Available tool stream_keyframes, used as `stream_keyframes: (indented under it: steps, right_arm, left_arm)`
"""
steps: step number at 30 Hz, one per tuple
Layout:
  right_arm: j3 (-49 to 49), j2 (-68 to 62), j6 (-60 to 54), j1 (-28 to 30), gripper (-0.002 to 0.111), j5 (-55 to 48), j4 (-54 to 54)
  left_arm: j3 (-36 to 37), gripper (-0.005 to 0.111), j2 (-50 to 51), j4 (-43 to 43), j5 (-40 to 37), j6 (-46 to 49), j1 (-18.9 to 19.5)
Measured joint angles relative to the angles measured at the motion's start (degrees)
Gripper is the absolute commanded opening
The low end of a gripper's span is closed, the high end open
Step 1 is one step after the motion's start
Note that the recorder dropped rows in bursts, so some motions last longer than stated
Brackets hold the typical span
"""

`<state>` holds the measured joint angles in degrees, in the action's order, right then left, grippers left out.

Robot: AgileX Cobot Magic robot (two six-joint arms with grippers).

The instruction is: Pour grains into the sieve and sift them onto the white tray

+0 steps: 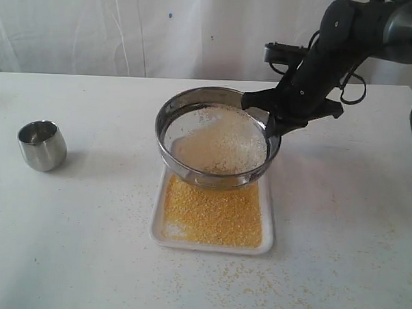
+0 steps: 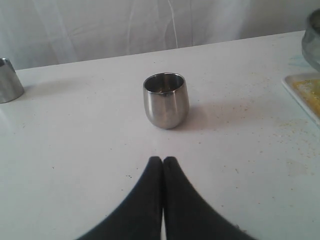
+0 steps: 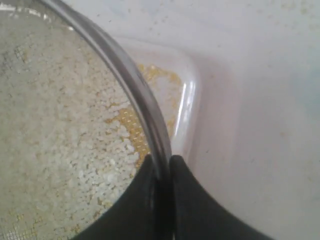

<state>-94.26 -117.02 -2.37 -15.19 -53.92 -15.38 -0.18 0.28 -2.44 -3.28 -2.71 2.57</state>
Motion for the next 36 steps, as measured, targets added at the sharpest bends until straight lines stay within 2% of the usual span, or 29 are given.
stream_keyframes:
  steps: [4, 9, 14, 18, 20, 25, 27, 30, 32, 36]
  right_arm:
    - [1.52, -0.35, -3.86, -0.93, 0.0, -6.09, -2.44]
    - [1.08, -2.1, -2.22, -1.52, 0.0, 2.74, -2.88]
    - [1.93, -2.33, -1.9, -1.6, 0.0, -5.56, -1.97]
    - [2.39, -2.87, -1.43, -2.64, 0.0, 2.61, -0.15]
    - [1.82, -2.87, 0.79, -2.39, 0.0, 3.31, -1.29]
    - [1.86, -2.5, -3.52, -3.72, 0.0, -9.39, -0.72]
    - [1.86, -2.59, -4.32, -4.69, 0.0, -6.48, 0.81]
    - [0.57, -2.63, 1.07, -4.29, 0.0, 0.41, 2.05]
    - [0.3, -2.63, 2.85, -3.94, 0.0, -1.15, 1.44]
    - [1.65, -2.51, -0.65, -4.79, 0.0, -4.09, 4.09]
  left_arm:
    - [0.0, 0.0, 0.0, 0.0, 0.0, 0.0, 0.0]
    - [0.0, 0.0, 0.0, 0.0, 0.0, 0.0, 0.0]
    - [0.0, 0.0, 0.0, 0.0, 0.0, 0.0, 0.0]
    - [0.0, 0.0, 0.0, 0.0, 0.0, 0.0, 0.0]
    - [0.0, 0.0, 0.0, 0.0, 0.0, 0.0, 0.0]
    - [0.0, 0.0, 0.0, 0.0, 0.0, 0.0, 0.0]
    - [0.0, 0.0, 0.0, 0.0, 0.0, 0.0, 0.0]
    - [0.0, 0.0, 0.0, 0.0, 0.0, 0.0, 0.0]
    - [0.0, 0.0, 0.0, 0.0, 0.0, 0.0, 0.0]
    - [0.0, 0.0, 0.0, 0.0, 0.0, 0.0, 0.0]
